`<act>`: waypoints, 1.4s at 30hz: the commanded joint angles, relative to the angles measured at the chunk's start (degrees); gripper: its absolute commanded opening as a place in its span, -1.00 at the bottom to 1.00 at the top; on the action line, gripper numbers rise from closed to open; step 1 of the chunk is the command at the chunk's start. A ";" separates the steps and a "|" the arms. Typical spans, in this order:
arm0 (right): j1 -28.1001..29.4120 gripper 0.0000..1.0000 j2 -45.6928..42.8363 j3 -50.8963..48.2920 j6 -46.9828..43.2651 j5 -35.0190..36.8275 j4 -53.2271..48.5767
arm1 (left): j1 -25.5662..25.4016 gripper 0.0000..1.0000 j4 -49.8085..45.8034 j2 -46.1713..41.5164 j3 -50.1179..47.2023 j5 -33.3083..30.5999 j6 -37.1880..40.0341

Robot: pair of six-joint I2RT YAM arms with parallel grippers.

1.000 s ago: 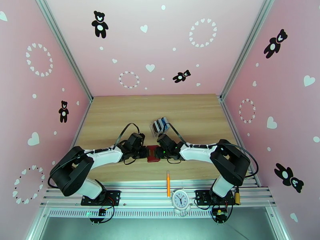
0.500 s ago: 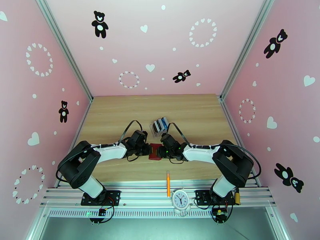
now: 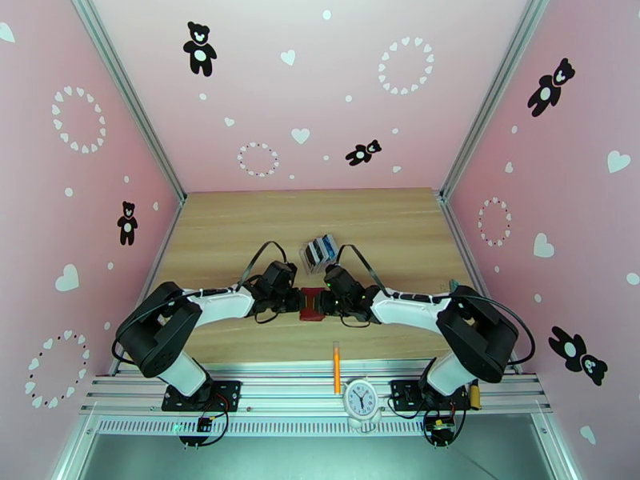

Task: Put the credit cards into the card holder

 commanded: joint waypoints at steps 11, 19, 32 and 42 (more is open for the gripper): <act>-0.92 -0.28 -2.28 -2.83 2.85 -3.68 5.03 | -1.18 -0.33 -0.86 -0.64 -0.01 0.25 0.37; -3.66 -0.28 -2.96 -5.83 4.02 -5.53 7.75 | -1.17 -0.45 -1.81 -0.62 0.21 -0.66 1.10; -4.81 -0.29 0.78 -5.37 5.69 -7.24 10.11 | -1.15 -0.49 -2.64 -1.45 -0.32 -1.74 1.66; -4.86 -0.29 2.97 -5.54 6.57 -8.26 11.96 | -1.15 -0.56 -1.83 -0.98 -0.55 -1.64 1.88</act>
